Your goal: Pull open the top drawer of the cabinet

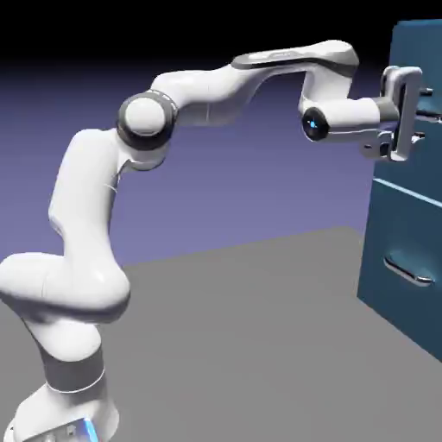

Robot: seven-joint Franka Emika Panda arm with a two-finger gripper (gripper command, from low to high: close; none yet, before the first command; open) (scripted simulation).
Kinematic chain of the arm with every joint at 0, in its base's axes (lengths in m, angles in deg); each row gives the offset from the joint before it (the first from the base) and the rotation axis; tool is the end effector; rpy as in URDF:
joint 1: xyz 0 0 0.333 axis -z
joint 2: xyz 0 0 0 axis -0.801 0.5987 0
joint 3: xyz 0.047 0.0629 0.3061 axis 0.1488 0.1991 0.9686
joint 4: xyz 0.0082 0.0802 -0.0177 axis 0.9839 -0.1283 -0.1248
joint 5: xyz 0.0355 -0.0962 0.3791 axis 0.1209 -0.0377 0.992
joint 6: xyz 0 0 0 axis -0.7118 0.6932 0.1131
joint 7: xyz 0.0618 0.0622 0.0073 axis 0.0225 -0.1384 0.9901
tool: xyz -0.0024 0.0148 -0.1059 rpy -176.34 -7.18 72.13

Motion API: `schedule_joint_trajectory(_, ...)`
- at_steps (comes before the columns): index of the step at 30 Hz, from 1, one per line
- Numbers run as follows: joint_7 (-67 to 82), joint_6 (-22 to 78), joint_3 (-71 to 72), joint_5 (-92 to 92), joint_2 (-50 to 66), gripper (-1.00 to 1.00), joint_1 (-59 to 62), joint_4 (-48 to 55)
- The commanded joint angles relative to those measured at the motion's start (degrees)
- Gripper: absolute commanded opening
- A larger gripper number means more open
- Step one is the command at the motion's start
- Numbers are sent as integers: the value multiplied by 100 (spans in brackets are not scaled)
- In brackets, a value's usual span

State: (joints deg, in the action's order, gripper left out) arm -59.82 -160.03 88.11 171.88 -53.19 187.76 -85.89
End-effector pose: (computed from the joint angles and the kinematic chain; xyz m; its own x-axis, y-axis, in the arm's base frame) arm 0.7070 -0.0071 0.5885 0.0006 -0.7072 -0.7070 -0.0007 0.7070 -0.7072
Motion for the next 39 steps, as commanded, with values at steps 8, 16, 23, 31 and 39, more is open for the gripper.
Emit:
schedule_joint_trajectory(8, 1180, 151, -784, 710, 763, -100, -1178, -1211)
schedule_joint_trajectory(16, 2295, 207, -2075, 1278, 1490, -100, -2839, -2326)
schedule_joint_trajectory(23, 2677, 273, -3394, 1472, 1682, -100, -4292, -2999)
schedule_joint_trajectory(31, 2391, 499, -5042, 1337, 1322, -100, -5943, -3884)
schedule_joint_trajectory(39, 1672, 804, -6682, 896, 385, -100, -7594, -5200)
